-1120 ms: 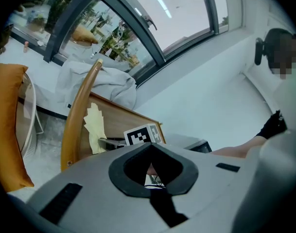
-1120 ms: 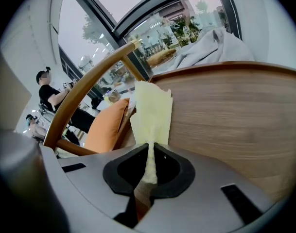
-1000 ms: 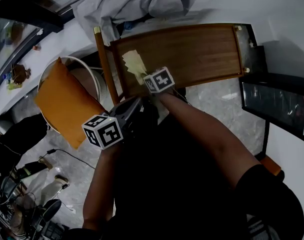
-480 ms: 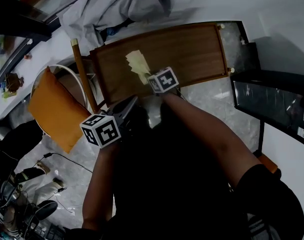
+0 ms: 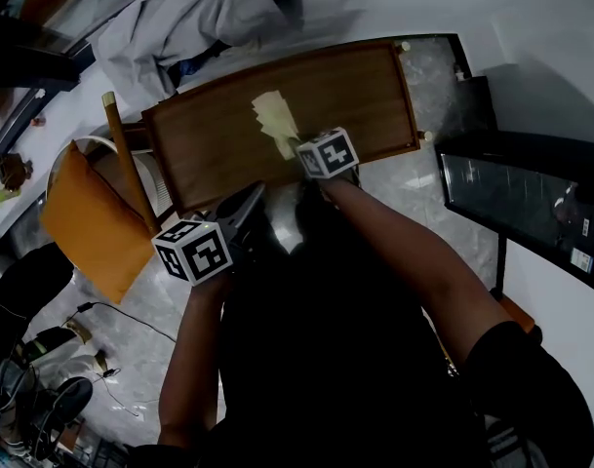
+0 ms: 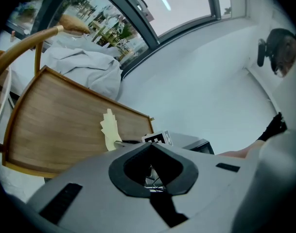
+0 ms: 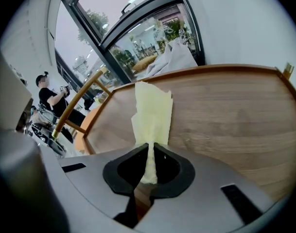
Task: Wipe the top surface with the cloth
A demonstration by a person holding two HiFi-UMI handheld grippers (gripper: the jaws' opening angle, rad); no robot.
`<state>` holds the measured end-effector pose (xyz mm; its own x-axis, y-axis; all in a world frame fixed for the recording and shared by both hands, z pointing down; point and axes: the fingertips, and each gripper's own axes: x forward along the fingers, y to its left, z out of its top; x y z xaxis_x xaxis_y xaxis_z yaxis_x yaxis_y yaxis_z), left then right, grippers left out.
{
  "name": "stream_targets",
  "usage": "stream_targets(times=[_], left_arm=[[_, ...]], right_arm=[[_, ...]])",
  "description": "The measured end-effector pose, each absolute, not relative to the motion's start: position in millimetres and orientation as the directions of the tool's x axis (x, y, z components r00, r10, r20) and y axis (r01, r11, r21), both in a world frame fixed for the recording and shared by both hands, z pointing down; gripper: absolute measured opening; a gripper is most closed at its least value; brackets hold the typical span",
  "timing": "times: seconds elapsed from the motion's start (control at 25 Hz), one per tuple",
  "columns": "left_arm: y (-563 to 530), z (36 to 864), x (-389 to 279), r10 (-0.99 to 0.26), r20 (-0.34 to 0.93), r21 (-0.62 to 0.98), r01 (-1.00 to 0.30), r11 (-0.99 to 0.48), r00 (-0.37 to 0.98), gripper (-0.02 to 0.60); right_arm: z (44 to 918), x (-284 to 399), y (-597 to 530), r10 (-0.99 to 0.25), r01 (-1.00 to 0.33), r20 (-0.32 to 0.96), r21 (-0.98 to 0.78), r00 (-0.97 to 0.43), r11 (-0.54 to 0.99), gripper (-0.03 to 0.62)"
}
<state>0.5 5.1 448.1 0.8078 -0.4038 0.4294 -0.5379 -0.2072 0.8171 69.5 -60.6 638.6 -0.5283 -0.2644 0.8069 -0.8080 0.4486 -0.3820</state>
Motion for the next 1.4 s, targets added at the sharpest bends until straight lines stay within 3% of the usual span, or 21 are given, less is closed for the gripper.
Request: stream_targets(times=[0.64,1.4], left_arm=[[-8.2,454.6,82.7,-0.333,0.423,0.822,-0.512,-0.25,0.842,0.011],[-5.1,451.5,121.2,-0.318,0.411,0.822,-0.498,-0.276,0.854,0.011]], right_arm=[[635.7,190.9,-76.1,-0.345,-0.859,0.82,-0.307,-0.457,0.409,0.032],[622.2,313.9,-84.1,-0.422,-0.972,0.878,-0.171,-0.225,0.162,0.032]])
